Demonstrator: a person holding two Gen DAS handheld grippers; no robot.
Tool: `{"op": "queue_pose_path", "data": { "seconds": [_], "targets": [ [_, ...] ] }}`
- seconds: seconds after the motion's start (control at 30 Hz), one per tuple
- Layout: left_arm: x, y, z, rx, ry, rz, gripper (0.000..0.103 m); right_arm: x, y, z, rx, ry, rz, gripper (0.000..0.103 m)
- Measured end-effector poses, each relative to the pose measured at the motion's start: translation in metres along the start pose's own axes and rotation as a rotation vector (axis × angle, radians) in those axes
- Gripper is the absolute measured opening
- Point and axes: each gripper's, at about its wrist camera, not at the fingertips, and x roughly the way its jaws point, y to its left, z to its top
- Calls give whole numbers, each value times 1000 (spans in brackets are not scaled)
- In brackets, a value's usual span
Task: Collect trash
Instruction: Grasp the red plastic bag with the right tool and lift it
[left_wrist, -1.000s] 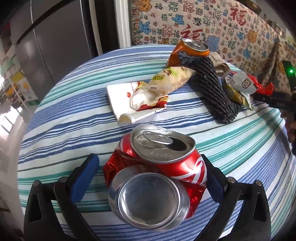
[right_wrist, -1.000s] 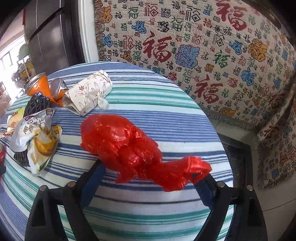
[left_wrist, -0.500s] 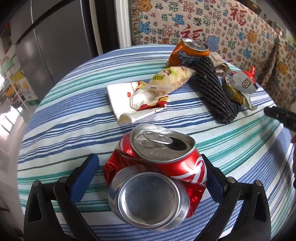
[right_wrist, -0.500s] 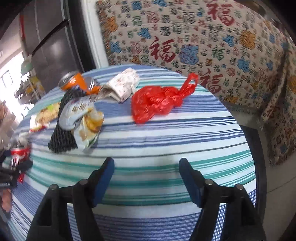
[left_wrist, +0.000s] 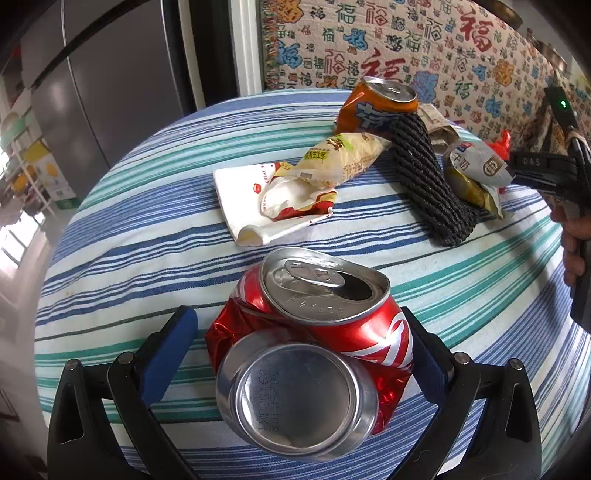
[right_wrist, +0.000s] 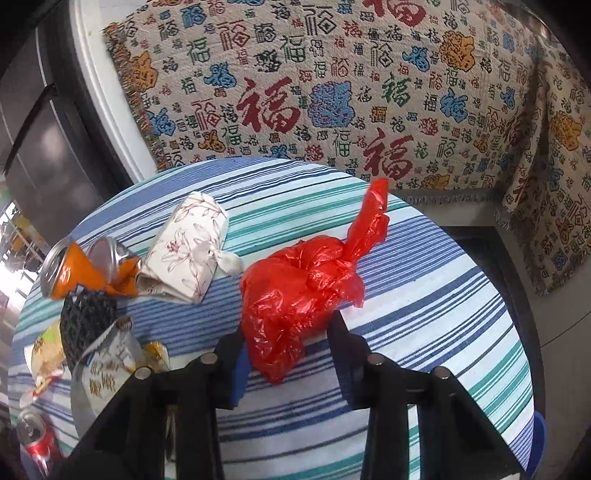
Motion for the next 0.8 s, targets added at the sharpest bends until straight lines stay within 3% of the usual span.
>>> {"op": "queue_pose_path", "data": {
  "seconds": [0.27, 0.33, 0.4, 0.43, 0.5, 0.63, 0.8],
  "targets": [
    [0, 0, 0, -1, 0, 1, 103, -77, -3, -79, -346, 83, 252, 39],
    [0, 0, 0, -1, 0, 1, 103, -92, -3, -101, -376, 76, 233, 45],
    [0, 0, 0, 14, 3, -11, 103, -96, -5, -117, -345, 54, 180, 78],
    [-1, 1, -1, 40, 6, -28, 103, -95, -6, -124, -322, 48, 147, 81],
    [-6, 4, -7, 91, 19, -62, 103, -96, -4, -133, -325, 20, 89, 82],
    [-19, 16, -21, 155, 61, -101, 103, -99, -5, -134, -269, 5, 66, 85],
    [-23, 14, -28, 150, 38, -99, 103, -96, -6, -131, -258, 14, 71, 89]
  ]
}}
